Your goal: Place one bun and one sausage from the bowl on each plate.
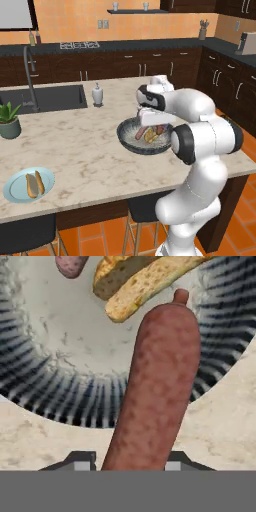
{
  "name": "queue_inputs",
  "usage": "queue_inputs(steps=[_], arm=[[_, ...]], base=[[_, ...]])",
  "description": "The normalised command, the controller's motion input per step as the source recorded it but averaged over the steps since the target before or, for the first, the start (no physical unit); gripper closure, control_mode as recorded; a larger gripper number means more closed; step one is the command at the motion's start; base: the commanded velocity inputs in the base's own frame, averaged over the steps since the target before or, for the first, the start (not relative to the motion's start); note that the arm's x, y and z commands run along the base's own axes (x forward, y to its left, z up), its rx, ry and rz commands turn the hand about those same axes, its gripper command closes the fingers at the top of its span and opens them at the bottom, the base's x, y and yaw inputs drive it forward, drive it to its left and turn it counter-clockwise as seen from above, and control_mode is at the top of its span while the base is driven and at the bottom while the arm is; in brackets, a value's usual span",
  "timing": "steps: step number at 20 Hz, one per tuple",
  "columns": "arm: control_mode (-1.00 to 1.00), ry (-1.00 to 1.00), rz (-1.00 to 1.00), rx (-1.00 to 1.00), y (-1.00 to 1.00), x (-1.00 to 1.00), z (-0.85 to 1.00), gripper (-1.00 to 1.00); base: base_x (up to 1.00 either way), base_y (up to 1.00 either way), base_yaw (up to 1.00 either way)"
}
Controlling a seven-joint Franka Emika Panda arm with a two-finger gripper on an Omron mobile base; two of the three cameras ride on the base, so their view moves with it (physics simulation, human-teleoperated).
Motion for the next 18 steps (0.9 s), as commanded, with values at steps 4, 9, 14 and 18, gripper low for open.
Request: queue_inputs(steps=[4,9,14,18], arm=[[-1.0,-0.05,0.0,0.18,0.47,-1.0,0.7,1.0],[-1.0,0.12,0.0,0.05,0.35,-1.0,0.36,1.0],[-1.0,0.21,0.0,-0.04,0.29,-1.0,0.0,1.0],[-1.0,0.1,0.04,-0.17,0.09,-1.0,-0.22,1.0]], base=[[0.0,0.0,0.0],[0.0,0.0,0.0],[0.0,0.0,0.0],[0.0,0.0,0.0]])
